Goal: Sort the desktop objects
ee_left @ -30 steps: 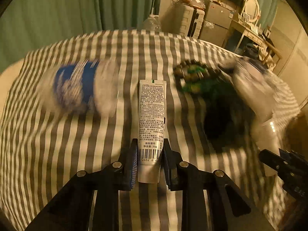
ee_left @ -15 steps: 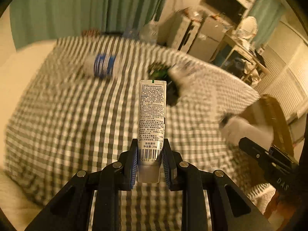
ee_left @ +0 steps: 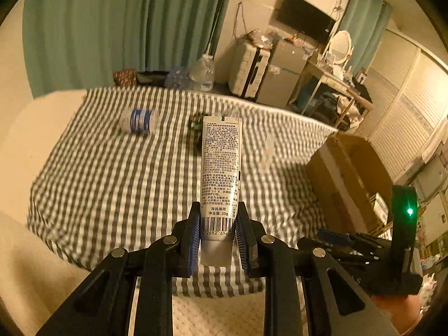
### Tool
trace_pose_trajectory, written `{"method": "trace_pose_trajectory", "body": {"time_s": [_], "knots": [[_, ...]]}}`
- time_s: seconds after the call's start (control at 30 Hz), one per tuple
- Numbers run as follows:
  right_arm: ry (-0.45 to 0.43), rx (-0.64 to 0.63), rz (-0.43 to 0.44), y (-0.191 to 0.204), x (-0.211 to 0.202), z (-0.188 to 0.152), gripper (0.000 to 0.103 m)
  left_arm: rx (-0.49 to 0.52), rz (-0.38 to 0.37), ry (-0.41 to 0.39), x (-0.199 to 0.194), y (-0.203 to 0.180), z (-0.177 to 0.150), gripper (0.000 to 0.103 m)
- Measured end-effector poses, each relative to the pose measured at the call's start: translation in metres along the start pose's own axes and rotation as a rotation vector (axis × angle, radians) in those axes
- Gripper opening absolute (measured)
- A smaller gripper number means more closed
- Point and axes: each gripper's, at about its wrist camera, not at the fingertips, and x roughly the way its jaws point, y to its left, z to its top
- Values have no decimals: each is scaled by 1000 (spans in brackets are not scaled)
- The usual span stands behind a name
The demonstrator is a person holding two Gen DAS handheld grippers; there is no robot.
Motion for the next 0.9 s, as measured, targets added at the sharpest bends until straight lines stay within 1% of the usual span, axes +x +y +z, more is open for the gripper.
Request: {"method": "trace_pose_trajectory", "body": {"time_s": [0.07, 0.2, 0.3, 0.37, 0.43, 0.5, 0.57, 0.6, 0.63, 0.7, 0.83, 0.9], "knots": [[42, -11, -3, 2, 12, -1, 52, 4, 23, 33, 14, 1, -7, 23], [134, -62, -24, 7, 47, 0, 52, -9, 53, 58, 44, 7, -12, 23], [202, -101, -38, 9, 74, -2, 52, -15, 81, 74, 70, 15, -20, 23], [245, -112, -48, 8, 86, -3, 52, -20, 104, 108, 93, 23, -27, 23], [302, -116, -44, 8, 102, -3, 52, -32, 106, 134, 111, 30, -32, 23], [364, -124, -43, 7, 120, -4, 52, -37, 97, 136, 124, 39, -33, 23], [423, -134, -60, 7, 138, -7, 52, -38, 109, 135, 135, 47, -31, 23], [435, -137, -67, 7, 143, -7, 51, -47, 105, 145, 141, 51, -31, 23], [439, -138, -75, 7, 145, -6, 46, -54, 95, 154, 144, 53, -30, 23], [423, -134, -92, 6, 145, -3, 44, -55, 76, 162, 148, 55, -29, 23], [410, -129, -93, 6, 140, -3, 44, -51, 62, 137, 142, 54, -30, 23], [371, -138, -101, 9, 126, -4, 44, -47, 59, 117, 134, 53, -31, 23]]}}
